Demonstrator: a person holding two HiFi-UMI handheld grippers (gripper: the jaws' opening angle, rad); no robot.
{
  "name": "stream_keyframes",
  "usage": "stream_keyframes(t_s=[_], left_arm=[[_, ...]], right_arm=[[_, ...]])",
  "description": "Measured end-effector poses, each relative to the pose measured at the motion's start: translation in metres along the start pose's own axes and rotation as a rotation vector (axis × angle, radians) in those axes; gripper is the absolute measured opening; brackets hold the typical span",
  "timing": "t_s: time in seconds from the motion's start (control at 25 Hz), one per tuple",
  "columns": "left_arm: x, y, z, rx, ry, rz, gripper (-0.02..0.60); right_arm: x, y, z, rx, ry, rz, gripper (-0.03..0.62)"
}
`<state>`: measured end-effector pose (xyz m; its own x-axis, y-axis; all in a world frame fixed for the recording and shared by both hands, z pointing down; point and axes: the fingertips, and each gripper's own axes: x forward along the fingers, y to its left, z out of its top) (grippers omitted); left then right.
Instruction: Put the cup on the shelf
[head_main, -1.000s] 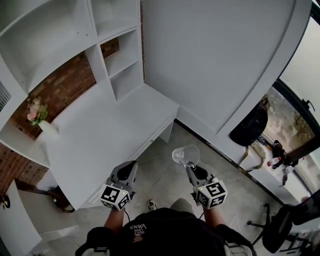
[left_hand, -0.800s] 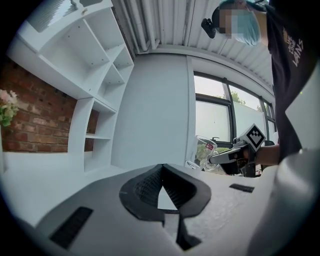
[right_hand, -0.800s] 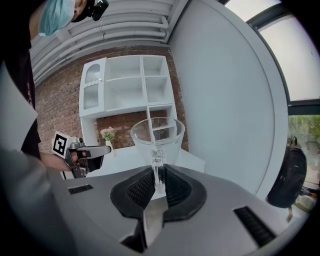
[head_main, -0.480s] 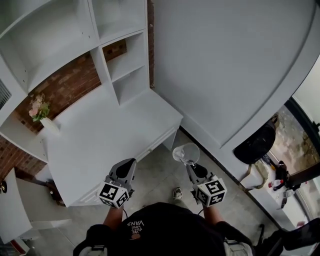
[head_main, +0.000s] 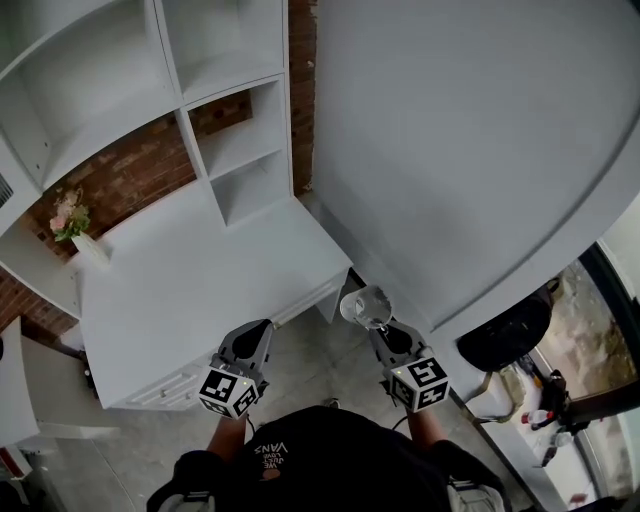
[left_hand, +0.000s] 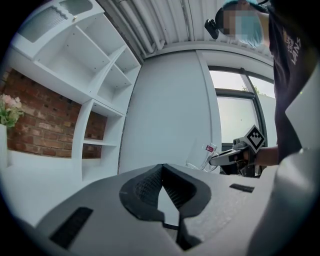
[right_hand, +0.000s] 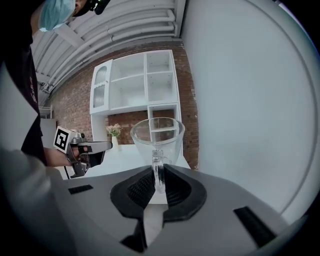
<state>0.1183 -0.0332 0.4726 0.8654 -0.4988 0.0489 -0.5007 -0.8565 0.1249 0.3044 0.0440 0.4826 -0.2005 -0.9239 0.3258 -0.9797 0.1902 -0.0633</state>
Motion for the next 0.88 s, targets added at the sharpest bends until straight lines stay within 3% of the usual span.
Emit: stream_keyframes(t_s=[0.52,0.88], left_arm=[[0.039,0.009,-0.011,-0.023,0.043,0.144,0.008],[0.060,0.064,0.003,-0.020,0.009,0.136,0.008]], right_arm=[[0.033,-0.064,0.026,-0.043,-0.012,0.109,0.026],[0.089,-0.056,0.060,-0.082,-0.036,0.117,0.027]])
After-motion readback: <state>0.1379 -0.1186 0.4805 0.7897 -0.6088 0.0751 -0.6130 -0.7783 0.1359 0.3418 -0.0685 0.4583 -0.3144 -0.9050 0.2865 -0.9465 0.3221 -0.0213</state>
